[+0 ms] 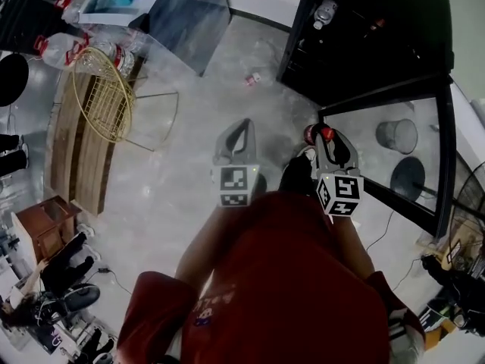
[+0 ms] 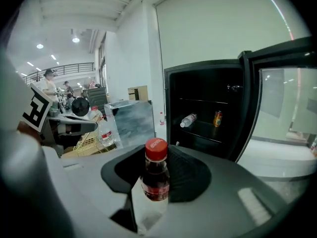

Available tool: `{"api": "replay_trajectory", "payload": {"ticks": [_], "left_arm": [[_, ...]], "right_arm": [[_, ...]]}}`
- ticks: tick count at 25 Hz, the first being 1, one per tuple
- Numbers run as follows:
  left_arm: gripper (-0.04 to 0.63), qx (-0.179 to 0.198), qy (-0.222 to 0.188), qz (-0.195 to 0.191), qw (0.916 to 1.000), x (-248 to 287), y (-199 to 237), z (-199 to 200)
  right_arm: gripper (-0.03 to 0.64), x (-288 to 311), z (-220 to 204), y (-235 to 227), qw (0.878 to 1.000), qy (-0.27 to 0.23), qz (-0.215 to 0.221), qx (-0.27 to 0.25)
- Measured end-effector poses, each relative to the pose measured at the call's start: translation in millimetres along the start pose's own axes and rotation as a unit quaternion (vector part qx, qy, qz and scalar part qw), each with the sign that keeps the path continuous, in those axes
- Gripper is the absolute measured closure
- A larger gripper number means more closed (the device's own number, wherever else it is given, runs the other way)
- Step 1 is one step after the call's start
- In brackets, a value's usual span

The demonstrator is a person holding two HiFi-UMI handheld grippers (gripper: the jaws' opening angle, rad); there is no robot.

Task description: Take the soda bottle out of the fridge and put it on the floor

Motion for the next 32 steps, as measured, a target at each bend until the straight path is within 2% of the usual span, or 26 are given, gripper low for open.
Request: {"api": "replay_trajectory", "payload": {"ticks": [7,11,16,20,32], "left_arm": [[0.595,-0.015,0.002,0.011,0.9998,-40.5,50.6,-12.3],[0.595,-0.014,-0.002,0.023,0.9996,-47.7,65.5,-13.4],[0.595,-0.003,-0.004,0.033,0.9994,-46.4,61.9,-9.1],[0.595,-0.017,-0.004,0.041,0.999,-42.7,53.7,-3.9],[0.595,-0.019,0.008,0.063,0.9978,-26.1,42.6,-11.8]], "right_arm": [[0.483,7.1,4.6,52.2,1.0,-0.003,-0.006,-0.006],[0.483,14.5,8.7,67.2,1.0,-0.002,0.009,-0.014],[0.483,19.1,8.6,67.0,0.999,0.001,0.033,-0.024],[0.483,22.0,10.1,61.9,0.998,0.006,0.047,-0.03],[0.483,44.0,2.9,47.5,0.996,0.017,0.077,-0.031]]}}
Point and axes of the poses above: the fingertips, and each gripper's own axes: x forward along the fingers, y to its left, z out of its top, the point moved 3 cm from there along -x, backward along the fingers, and after that the axes turned 5 degrees about -y, right-handed, at the moved point
